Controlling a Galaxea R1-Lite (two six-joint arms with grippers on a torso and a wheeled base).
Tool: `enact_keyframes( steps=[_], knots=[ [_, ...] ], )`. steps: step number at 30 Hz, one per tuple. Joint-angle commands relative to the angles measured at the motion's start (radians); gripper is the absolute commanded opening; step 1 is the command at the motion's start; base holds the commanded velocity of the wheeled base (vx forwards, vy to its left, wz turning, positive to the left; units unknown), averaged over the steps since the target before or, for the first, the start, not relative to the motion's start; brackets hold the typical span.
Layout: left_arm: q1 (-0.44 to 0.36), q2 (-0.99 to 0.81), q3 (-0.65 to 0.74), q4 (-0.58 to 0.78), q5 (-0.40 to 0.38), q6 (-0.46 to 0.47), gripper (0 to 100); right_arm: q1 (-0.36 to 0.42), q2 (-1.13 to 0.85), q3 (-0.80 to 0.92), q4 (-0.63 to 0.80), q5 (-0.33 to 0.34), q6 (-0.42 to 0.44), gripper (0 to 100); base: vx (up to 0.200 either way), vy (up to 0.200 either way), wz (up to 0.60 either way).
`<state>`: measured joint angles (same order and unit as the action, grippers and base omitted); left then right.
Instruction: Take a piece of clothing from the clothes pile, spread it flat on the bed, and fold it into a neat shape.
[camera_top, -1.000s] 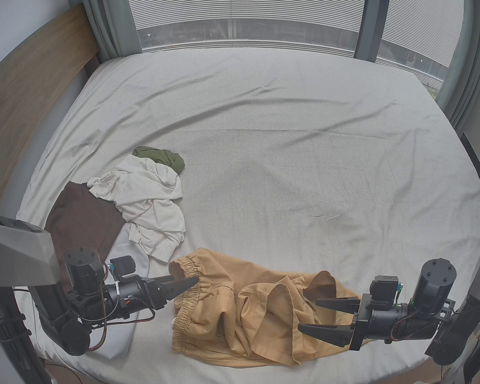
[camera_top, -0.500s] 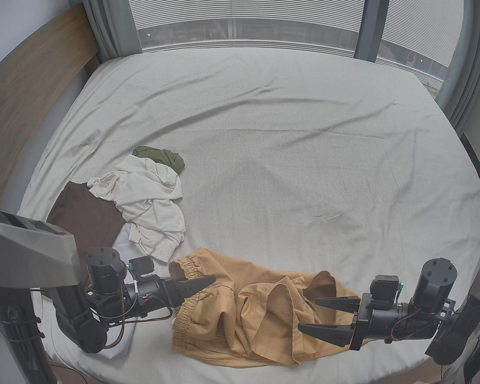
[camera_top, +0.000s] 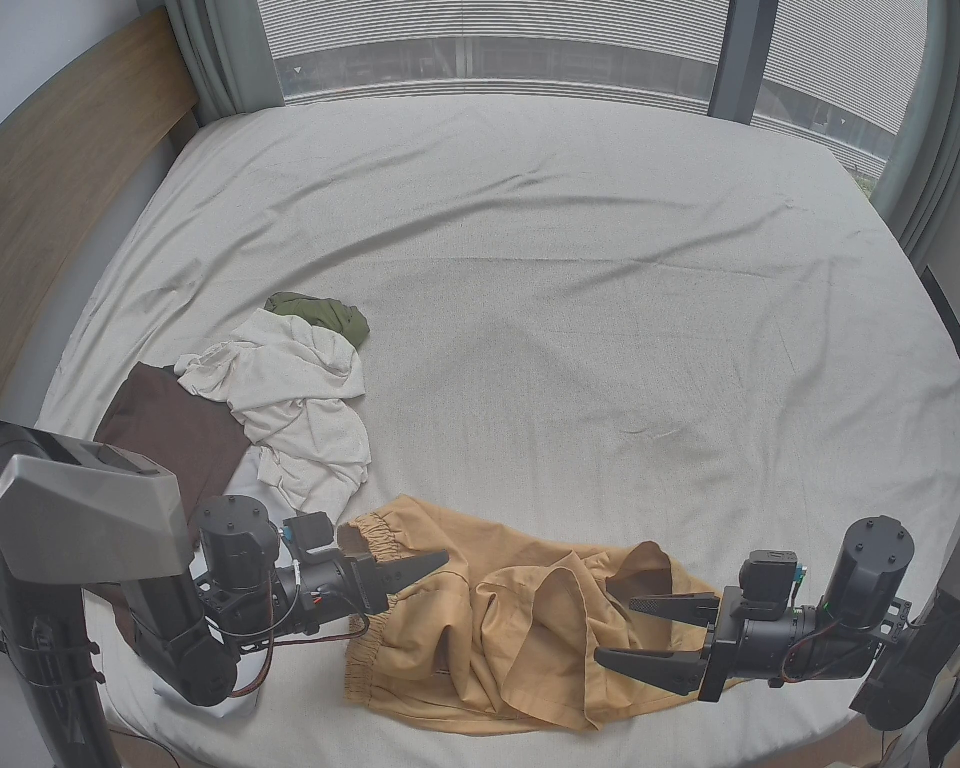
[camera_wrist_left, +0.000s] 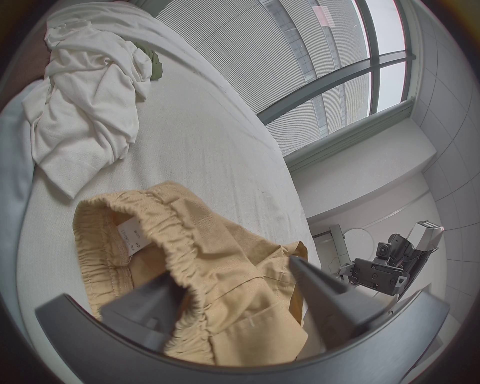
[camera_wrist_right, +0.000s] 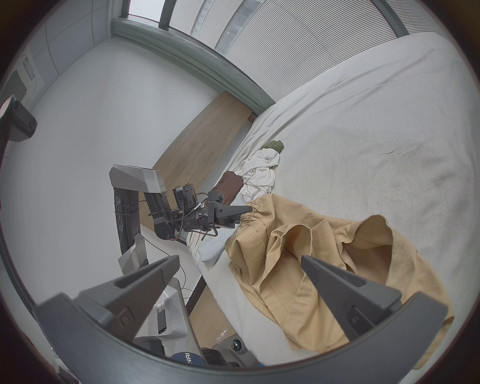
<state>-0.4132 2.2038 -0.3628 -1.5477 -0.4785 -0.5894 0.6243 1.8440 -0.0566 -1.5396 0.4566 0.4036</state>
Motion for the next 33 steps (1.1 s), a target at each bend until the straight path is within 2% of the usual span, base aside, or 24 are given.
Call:
enact_keyframes(
  steps=[1,10,17,24,25,33],
  knots=[
    [-0.006,-0.021,0.022,-0.002,0.001,-0.001,0,0.002,-0.002,-0.002,-0.001,0.001,0.000,100,0.000,0.000,0.00],
    [-0.003,-0.248,0.114,-0.002,-0.008,-0.086,0,0.003,-0.009,-0.008,-0.001,-0.001,0.000,100,0.000,0.000,0.00],
    [0.002,-0.248,0.110,-0.002,-0.009,-0.086,0,0.005,-0.003,-0.005,-0.001,0.001,0.000,100,0.000,0.000,0.00],
    [0.004,-0.153,0.117,-0.003,-0.011,-0.069,0,0.005,-0.003,-0.003,-0.001,0.001,0.000,100,0.000,0.000,0.00],
    [0.004,-0.142,0.117,-0.003,-0.012,-0.063,100,0.006,-0.002,-0.003,0.001,0.001,0.000,100,0.000,0.000,0.00],
    [0.001,-0.124,0.134,-0.003,-0.029,-0.063,100,0.006,0.000,-0.002,0.001,0.001,0.000,100,0.000,0.000,0.00]
  ],
)
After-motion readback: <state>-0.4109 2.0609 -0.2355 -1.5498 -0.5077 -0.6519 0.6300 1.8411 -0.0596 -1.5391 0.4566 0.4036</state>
